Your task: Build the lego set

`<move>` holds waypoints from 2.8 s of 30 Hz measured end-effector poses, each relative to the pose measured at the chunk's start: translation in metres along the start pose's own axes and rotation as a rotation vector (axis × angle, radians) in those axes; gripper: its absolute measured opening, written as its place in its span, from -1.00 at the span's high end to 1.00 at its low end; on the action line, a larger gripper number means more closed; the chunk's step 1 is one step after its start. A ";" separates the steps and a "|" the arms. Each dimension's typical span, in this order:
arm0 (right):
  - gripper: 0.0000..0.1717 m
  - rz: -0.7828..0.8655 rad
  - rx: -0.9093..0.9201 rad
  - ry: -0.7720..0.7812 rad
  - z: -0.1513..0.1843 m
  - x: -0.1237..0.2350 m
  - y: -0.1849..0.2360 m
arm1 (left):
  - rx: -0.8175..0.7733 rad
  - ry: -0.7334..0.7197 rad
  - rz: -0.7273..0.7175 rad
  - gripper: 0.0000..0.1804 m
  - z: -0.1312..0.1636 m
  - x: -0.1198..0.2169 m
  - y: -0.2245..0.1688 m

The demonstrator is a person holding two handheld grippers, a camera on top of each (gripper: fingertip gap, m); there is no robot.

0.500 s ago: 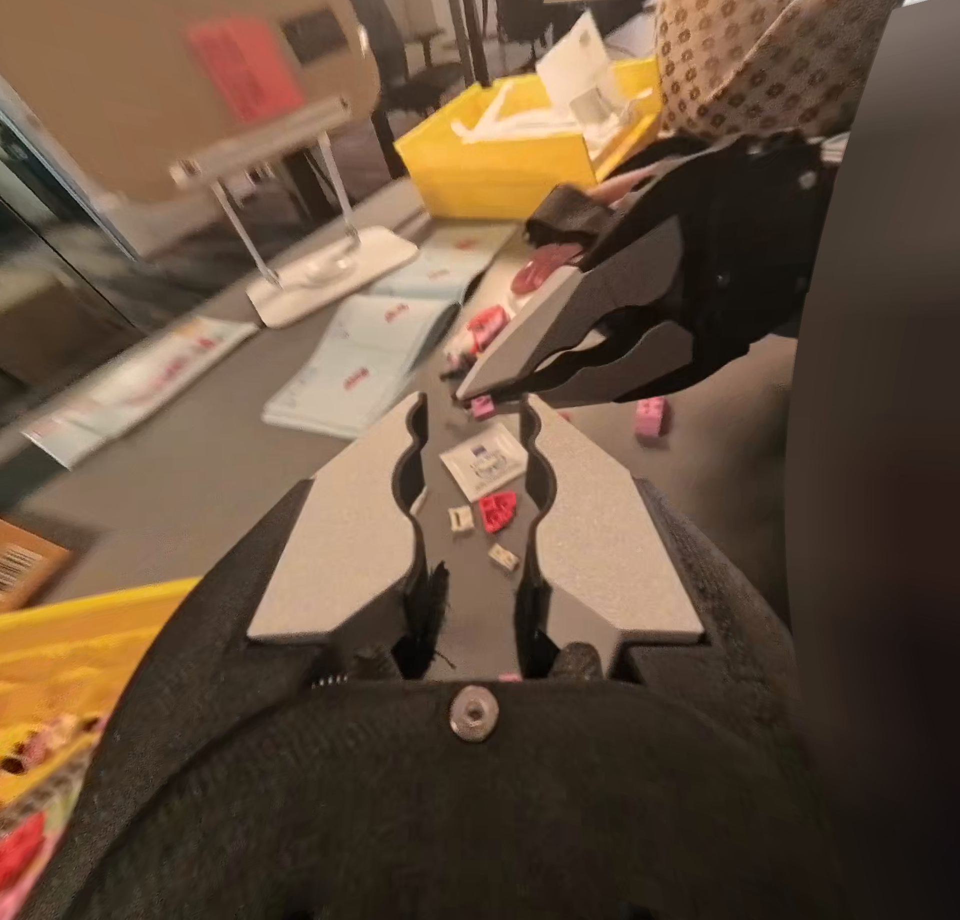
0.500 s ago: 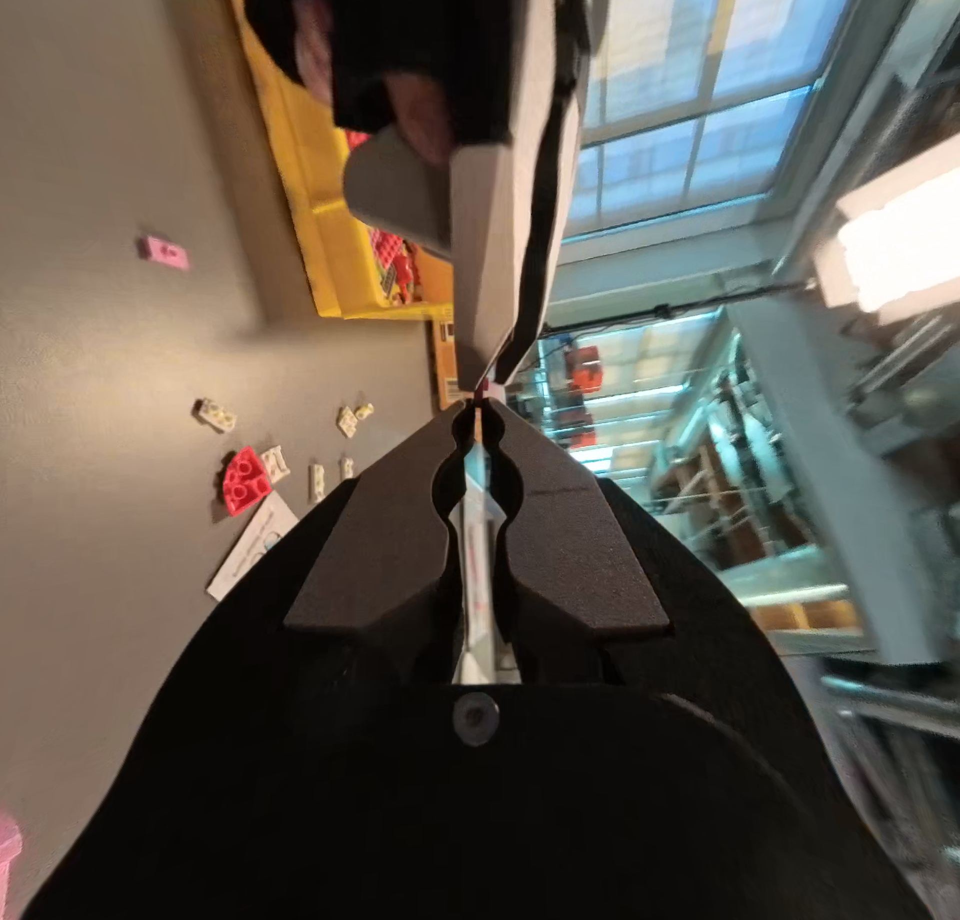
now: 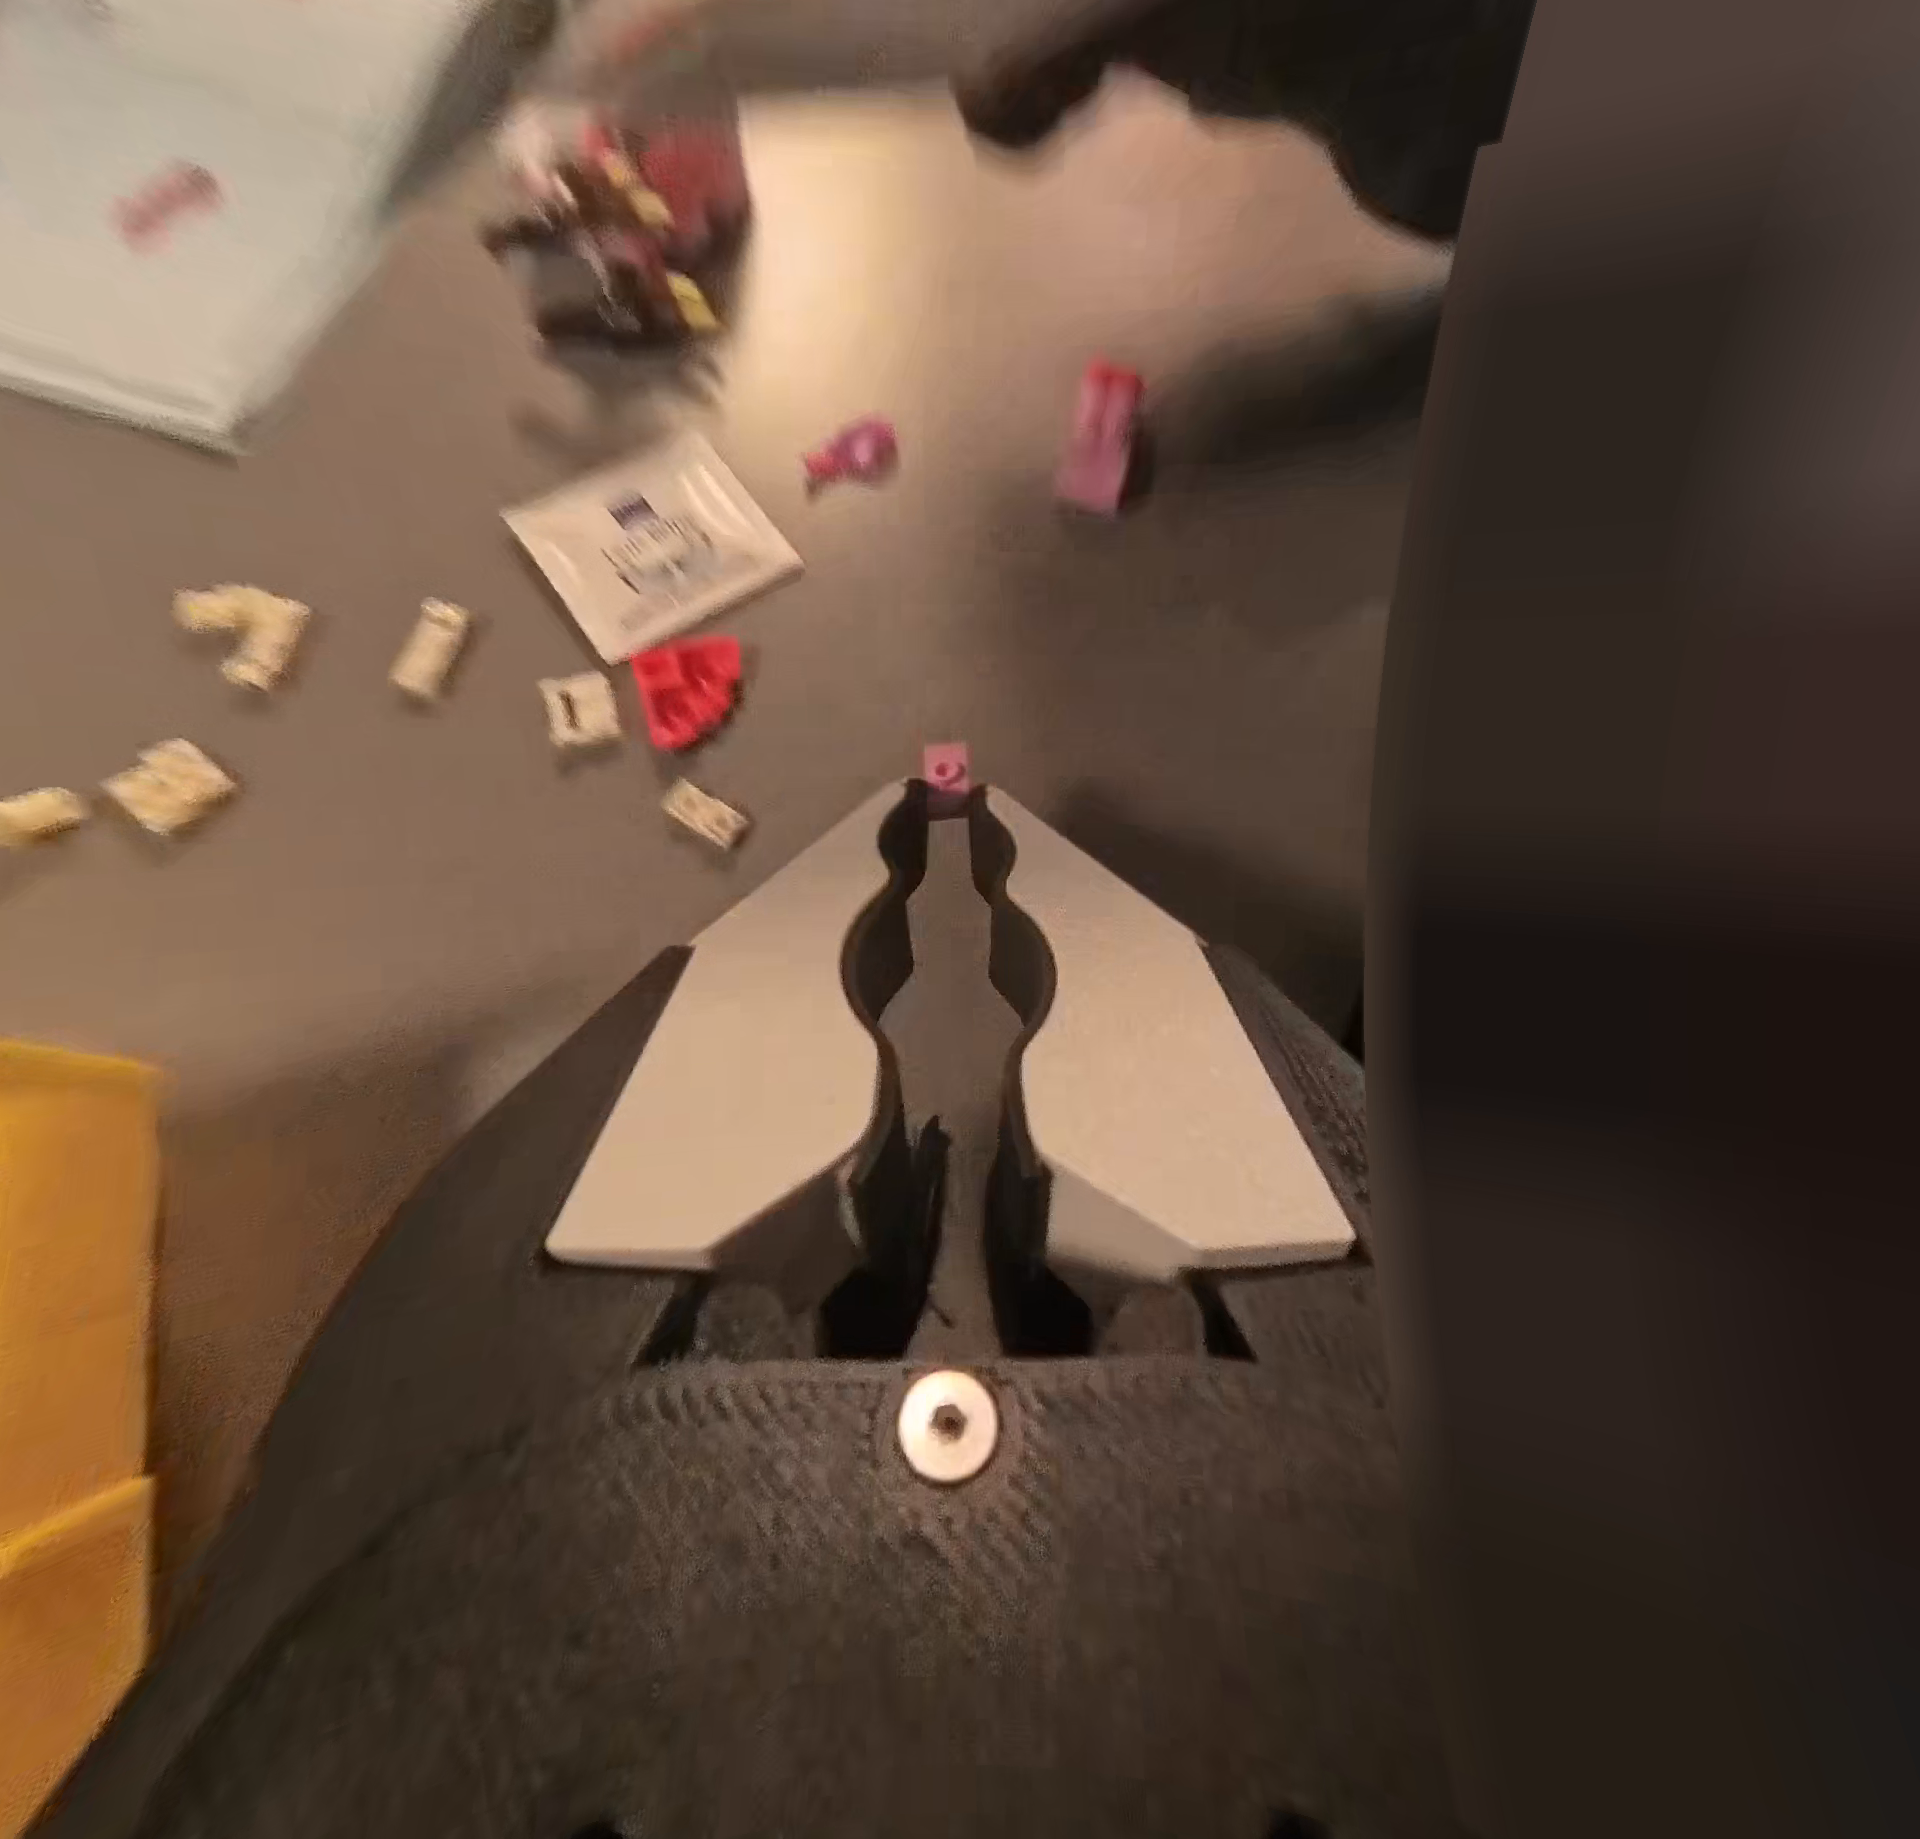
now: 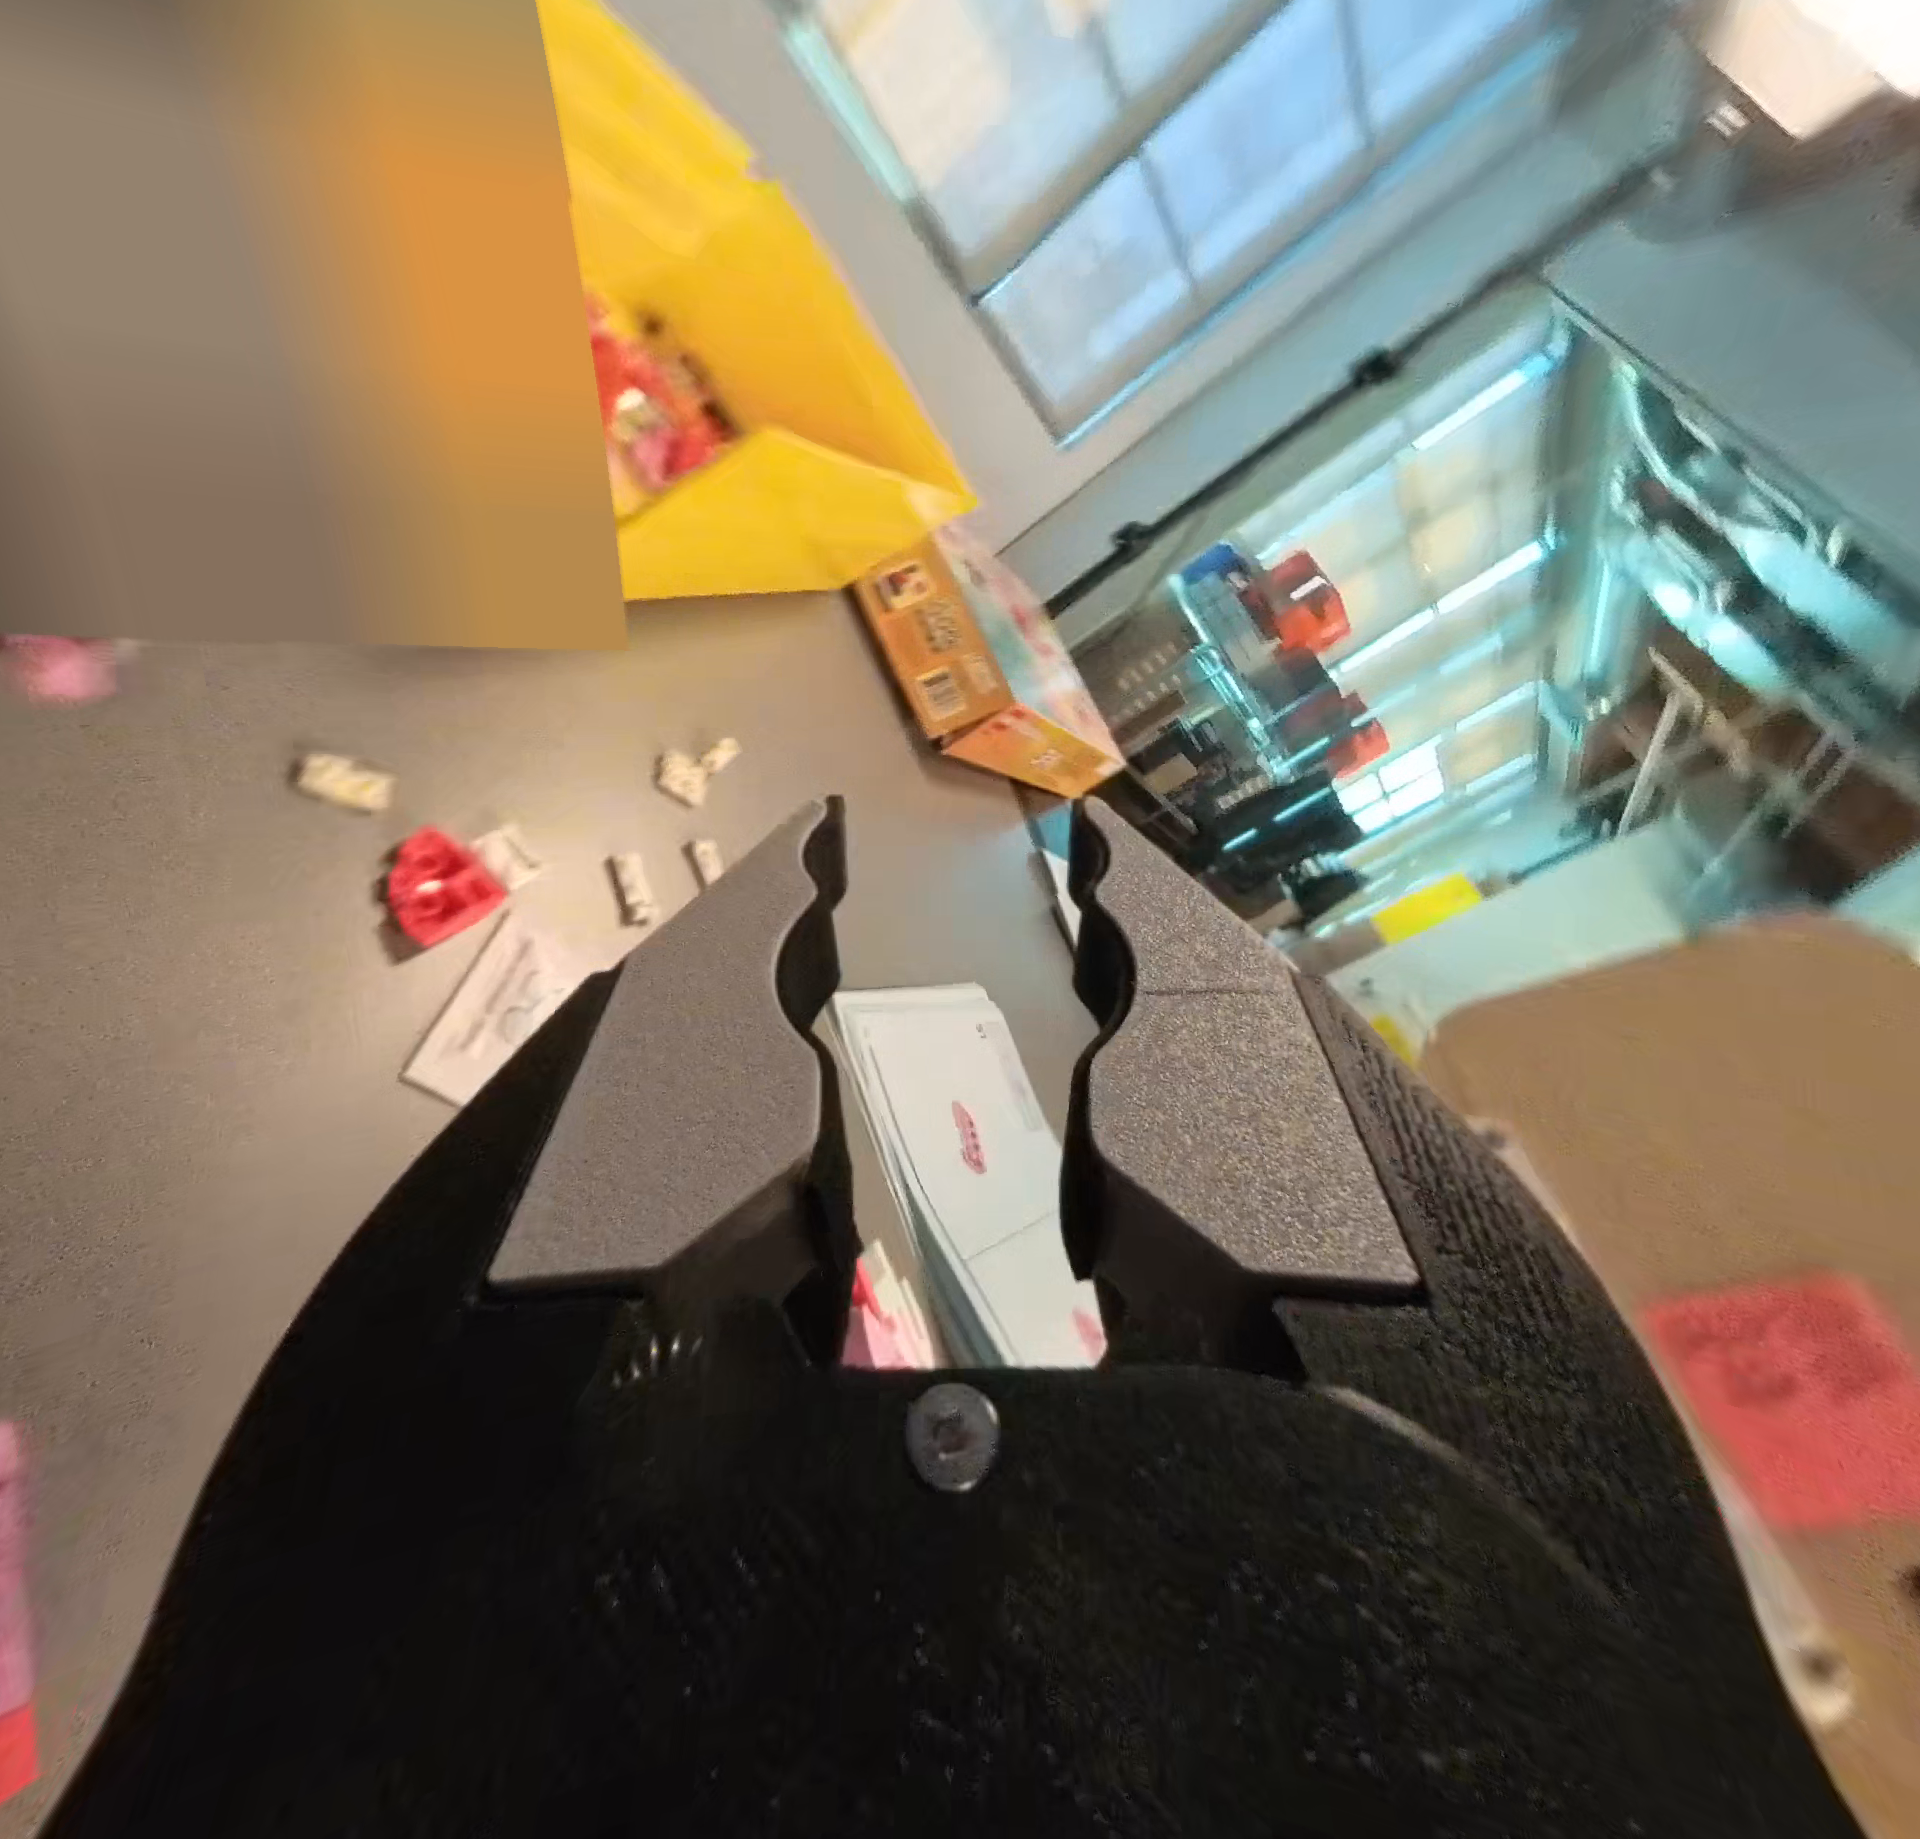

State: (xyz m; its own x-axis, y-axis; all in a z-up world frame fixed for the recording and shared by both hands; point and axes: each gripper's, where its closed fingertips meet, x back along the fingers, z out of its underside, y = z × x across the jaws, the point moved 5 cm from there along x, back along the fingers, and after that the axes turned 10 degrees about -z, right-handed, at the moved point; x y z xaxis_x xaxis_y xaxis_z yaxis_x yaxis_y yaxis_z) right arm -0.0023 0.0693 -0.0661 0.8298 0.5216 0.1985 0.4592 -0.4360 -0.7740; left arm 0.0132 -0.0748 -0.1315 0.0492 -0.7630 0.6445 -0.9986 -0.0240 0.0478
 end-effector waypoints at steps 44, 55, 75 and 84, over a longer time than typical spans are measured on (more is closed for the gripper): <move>0.69 0.407 -0.561 -0.050 0.095 0.044 -0.052 | 0.572 0.651 -0.434 0.80 0.056 0.028 0.296; 0.71 0.380 -0.543 -0.042 0.092 0.040 -0.049 | 0.540 0.645 -0.450 0.93 0.058 0.028 0.305; 0.67 0.169 -0.309 -0.123 0.010 -0.031 -0.037 | 0.539 -0.157 -0.202 1.00 -0.069 0.067 0.174; 0.73 0.379 -0.380 -0.044 0.070 -0.018 -0.053 | 0.342 -0.340 -0.213 1.00 -0.098 0.023 0.090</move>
State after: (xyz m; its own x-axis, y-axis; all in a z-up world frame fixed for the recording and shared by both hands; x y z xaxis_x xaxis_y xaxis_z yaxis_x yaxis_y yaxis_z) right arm -0.0642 0.1343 -0.0707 0.9494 0.3026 -0.0844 0.2191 -0.8303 -0.5124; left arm -0.0739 -0.0313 -0.0379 0.2988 -0.8836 0.3606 -0.9199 -0.3673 -0.1375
